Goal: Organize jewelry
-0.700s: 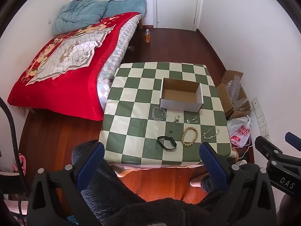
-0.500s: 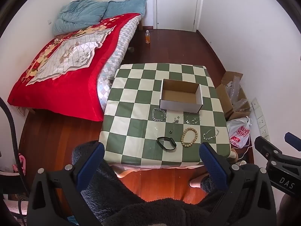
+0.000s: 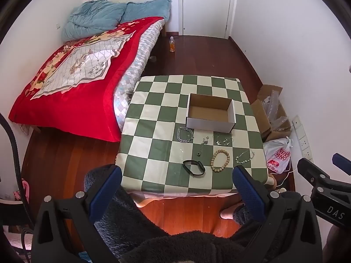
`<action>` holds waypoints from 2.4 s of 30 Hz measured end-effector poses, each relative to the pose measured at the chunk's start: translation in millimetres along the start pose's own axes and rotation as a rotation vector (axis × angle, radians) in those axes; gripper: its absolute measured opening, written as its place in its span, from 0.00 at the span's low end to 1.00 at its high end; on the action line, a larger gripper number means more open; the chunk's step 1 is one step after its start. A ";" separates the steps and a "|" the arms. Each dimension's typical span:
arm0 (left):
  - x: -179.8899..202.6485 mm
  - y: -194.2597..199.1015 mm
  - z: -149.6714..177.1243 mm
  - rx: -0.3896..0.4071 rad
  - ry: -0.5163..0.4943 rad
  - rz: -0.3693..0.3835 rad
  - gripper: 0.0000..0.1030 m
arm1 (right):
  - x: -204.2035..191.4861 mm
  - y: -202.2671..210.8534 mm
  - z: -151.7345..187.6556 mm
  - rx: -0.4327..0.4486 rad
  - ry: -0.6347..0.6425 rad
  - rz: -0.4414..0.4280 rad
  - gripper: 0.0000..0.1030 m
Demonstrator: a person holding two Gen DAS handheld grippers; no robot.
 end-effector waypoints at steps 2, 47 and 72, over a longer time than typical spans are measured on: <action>-3.7 0.5 0.6 -0.001 0.003 0.007 1.00 | -2.1 0.4 0.4 0.003 0.004 0.001 1.00; -2.1 15.6 -0.4 0.030 -0.002 0.012 1.00 | 2.6 9.0 0.0 0.018 0.013 0.000 1.00; -5.3 19.4 4.9 0.028 0.004 0.020 1.00 | 5.3 16.2 -2.3 0.022 0.017 -0.002 1.00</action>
Point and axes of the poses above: each gripper's, at about its wrist camera, not at the fingertips, and y roughly against the way its jaws point, x to its right, z to its underside, the point moved 6 cm from there along -y, roughly the way its jaws point, and after that the axes turned 8 degrees about -x, right-handed, at the moved point
